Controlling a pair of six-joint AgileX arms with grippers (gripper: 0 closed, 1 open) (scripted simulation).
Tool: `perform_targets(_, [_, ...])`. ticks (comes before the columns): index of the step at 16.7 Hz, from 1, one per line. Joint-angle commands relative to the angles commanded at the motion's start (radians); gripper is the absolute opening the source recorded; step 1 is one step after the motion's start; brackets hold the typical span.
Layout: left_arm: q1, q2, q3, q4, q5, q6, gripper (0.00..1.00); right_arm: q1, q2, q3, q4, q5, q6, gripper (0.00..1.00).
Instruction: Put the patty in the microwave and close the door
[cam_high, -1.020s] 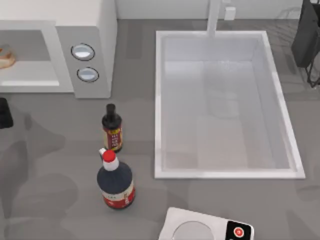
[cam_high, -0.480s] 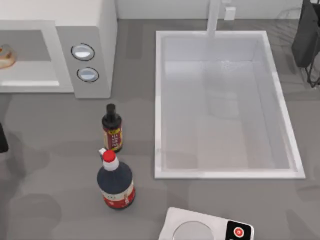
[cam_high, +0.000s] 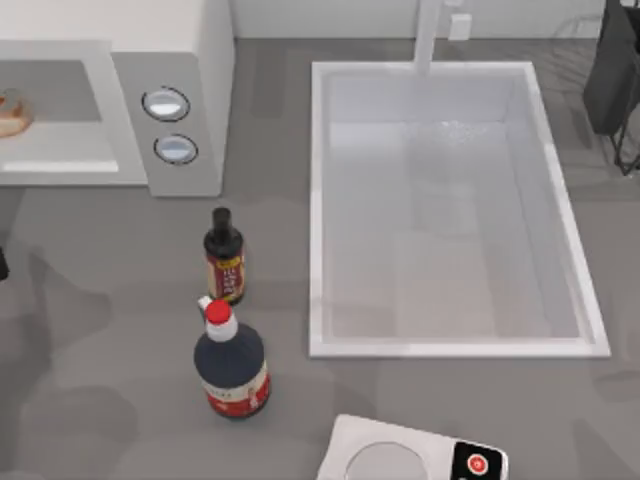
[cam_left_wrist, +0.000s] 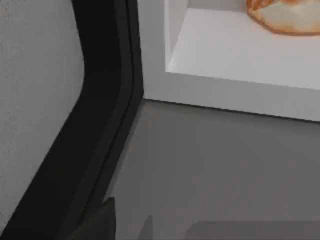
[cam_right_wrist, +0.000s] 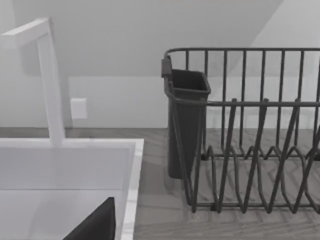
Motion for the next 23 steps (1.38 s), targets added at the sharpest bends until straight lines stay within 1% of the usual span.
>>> perform_targets(7, [-0.004, -0.134, 0.105, -0.041, -0.066, -0.018, 1.00, 0.000, 0.000, 0.000, 0.000, 0.000, 0.000, 1.00])
perform_targets(12, [-0.012, -0.233, 0.150, -0.145, -0.096, -0.027, 1.00, 0.000, 0.000, 0.000, 0.000, 0.000, 0.000, 1.00])
perform_targets(17, [-0.014, -0.327, 0.157, -0.318, -0.085, -0.024, 1.00, 0.000, 0.000, 0.000, 0.000, 0.000, 0.000, 1.00])
perform_targets(23, [-0.008, -0.417, 0.134, -0.541, -0.033, -0.010, 1.00, 0.000, 0.000, 0.000, 0.000, 0.000, 0.000, 1.00])
